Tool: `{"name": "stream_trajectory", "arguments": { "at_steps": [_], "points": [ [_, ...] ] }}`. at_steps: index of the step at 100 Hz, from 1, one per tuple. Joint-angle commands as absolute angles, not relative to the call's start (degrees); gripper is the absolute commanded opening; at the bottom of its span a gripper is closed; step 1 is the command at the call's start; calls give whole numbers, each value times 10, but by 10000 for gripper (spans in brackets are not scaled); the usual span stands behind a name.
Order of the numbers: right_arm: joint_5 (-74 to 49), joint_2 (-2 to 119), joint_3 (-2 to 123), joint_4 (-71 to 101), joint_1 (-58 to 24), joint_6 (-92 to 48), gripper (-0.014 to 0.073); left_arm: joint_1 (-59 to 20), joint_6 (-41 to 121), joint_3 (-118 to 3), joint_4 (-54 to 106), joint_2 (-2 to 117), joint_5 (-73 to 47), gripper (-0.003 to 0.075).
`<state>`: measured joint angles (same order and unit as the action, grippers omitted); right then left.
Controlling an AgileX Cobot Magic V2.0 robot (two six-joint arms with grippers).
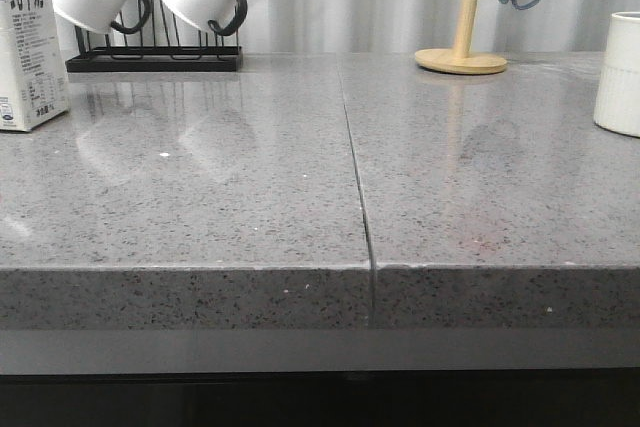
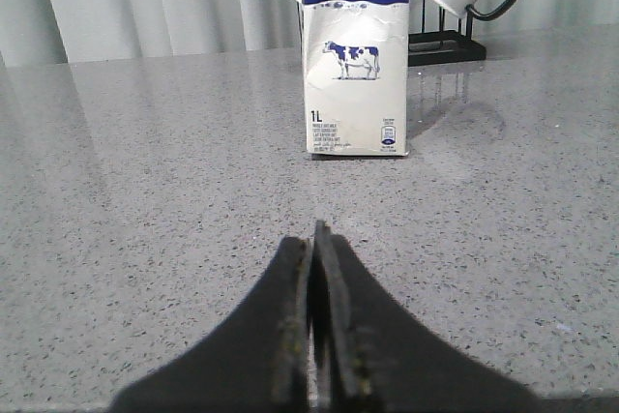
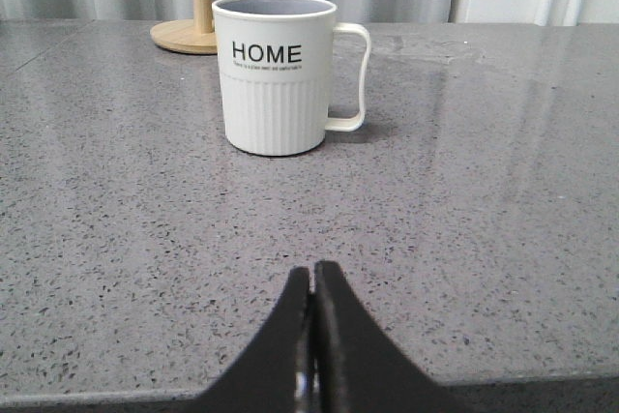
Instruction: Place milk next to cup
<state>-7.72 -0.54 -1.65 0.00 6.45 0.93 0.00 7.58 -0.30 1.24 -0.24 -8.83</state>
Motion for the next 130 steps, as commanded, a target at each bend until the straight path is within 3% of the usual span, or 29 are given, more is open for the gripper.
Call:
{"name": "stream_trajectory", "arguments": {
  "at_steps": [1,104,130],
  "points": [
    [-35,-16,-10,-7,68,7,-65,0,70,23,14,-20,-46,-20],
    [-35,-16,-9,-7,68,7,-65,0,70,23,14,-20,-46,-20],
    [-45,-16,39,-7,68,7,-65,0,70,23,14,-20,-46,-20]
  ]
}}
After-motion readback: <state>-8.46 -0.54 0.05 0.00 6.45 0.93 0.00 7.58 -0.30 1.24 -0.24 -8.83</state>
